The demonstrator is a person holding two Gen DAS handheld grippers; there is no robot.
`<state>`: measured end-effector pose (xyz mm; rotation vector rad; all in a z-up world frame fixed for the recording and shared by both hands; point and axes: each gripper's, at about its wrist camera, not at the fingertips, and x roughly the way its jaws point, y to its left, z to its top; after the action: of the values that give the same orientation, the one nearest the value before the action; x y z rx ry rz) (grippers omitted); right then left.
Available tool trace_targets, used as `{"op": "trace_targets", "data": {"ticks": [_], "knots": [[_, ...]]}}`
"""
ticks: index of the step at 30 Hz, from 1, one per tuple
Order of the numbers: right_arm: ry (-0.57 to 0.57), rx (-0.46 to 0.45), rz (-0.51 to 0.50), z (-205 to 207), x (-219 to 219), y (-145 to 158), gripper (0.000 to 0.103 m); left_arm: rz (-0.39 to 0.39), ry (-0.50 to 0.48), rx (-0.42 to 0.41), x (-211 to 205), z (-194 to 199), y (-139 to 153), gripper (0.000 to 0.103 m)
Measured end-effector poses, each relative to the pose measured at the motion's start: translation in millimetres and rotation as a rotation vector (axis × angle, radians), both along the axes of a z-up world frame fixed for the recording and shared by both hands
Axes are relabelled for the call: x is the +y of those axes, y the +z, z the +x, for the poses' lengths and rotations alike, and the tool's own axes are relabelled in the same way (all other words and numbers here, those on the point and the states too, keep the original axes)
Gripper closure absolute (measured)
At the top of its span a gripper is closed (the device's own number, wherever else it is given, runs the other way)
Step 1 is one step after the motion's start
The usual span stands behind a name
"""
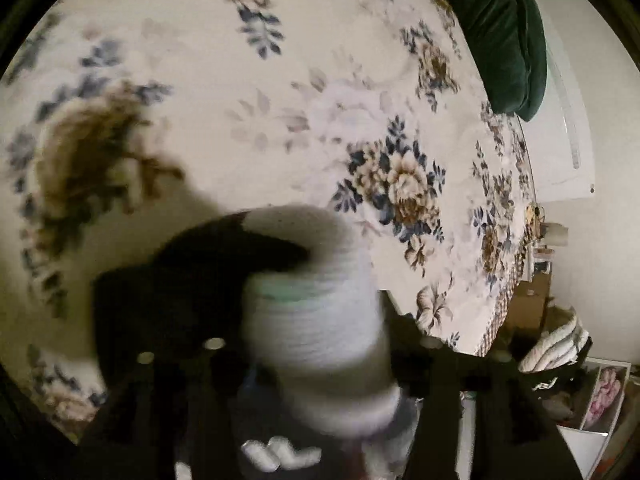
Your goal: Fold small clothes
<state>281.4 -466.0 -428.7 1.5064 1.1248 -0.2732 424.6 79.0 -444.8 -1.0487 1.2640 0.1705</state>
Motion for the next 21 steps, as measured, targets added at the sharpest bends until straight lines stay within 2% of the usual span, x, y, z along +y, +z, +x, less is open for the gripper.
{"op": "trace_targets", "data": {"ticks": [2,4,5,6,8,12,14,18,21], "knots": [[0.046,-0.033,-0.047,8,-1,5,0.012,-0.004,-0.018,-0.023,-2,-4,-6,0.047],[0.102,-0.037,-0.087,6,1,8,0.008,-0.015,-0.042,-0.025,-3,-17,-5,0.043],[0.123,-0.036,-0.103,4,1,7,0.008,-0.014,-0.055,-0.027,-4,-24,-3,0.031],[0.170,-0.020,-0.139,0,5,6,0.008,-0.002,-0.071,-0.024,-3,-33,-1,0.025],[0.228,0.009,-0.190,-14,10,1,0.008,0.047,-0.113,-0.026,-1,-52,2,0.024],[0.319,0.067,-0.324,-48,20,-6,0.008,0.227,-0.211,-0.020,13,-83,-3,0.024],[0.333,0.097,-0.361,-70,25,-13,0.008,0.260,-0.232,-0.018,22,-95,-11,0.024],[0.316,0.159,-0.321,-112,36,-44,0.008,0.230,-0.242,-0.017,33,-111,-41,0.024],[0.260,0.186,-0.316,-137,43,-58,0.008,0.198,-0.259,-0.016,29,-112,-65,0.024]]}}
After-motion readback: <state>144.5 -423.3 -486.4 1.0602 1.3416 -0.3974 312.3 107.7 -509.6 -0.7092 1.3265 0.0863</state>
